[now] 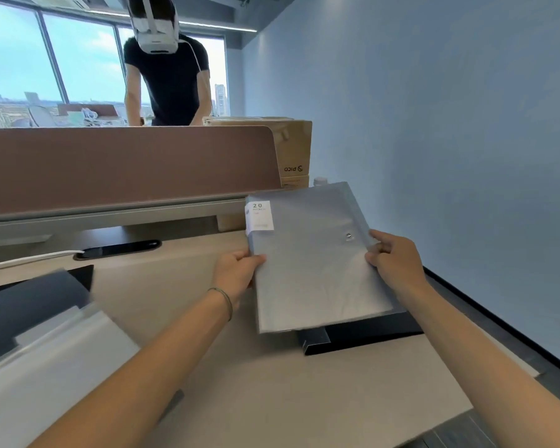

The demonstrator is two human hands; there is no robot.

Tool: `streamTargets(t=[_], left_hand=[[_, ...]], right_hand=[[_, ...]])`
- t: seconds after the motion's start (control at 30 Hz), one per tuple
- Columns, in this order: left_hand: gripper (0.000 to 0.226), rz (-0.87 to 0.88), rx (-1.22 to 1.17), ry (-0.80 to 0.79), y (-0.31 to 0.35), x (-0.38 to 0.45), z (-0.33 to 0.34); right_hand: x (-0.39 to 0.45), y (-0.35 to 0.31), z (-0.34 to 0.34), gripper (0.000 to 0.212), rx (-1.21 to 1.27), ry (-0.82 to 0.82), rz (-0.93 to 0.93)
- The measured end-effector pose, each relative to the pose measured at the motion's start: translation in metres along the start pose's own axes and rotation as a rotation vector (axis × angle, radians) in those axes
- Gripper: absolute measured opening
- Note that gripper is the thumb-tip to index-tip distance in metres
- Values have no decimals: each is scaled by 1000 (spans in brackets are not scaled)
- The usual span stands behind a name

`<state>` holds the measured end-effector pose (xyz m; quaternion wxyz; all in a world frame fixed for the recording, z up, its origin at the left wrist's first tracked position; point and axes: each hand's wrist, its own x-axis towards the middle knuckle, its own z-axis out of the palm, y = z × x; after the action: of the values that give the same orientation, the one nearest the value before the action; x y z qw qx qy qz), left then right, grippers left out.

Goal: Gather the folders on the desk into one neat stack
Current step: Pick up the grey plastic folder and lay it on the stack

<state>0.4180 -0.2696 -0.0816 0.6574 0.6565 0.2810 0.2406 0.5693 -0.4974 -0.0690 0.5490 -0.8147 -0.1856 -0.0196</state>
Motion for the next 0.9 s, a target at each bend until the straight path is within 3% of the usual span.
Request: streamTargets(t=[0.17,0.47,0.6,0.77,0.9], left_hand=[[49,11,75,-101,-18,3,37],[12,-25,231,-72,-50,13,66],[45,11,315,-21,-67,25,72],[39,23,374,16,-73,28,77],[32,73,408,-1,-68,22,75]], right_hand=[[14,35,-19,56,-124,29,100],[33,80,-13,73,-293,-69,244],[32,84,-6,67,-385,-72,208],[34,92,-4,60,-470,-66,169],[27,100,3,37,-497,-29,95]])
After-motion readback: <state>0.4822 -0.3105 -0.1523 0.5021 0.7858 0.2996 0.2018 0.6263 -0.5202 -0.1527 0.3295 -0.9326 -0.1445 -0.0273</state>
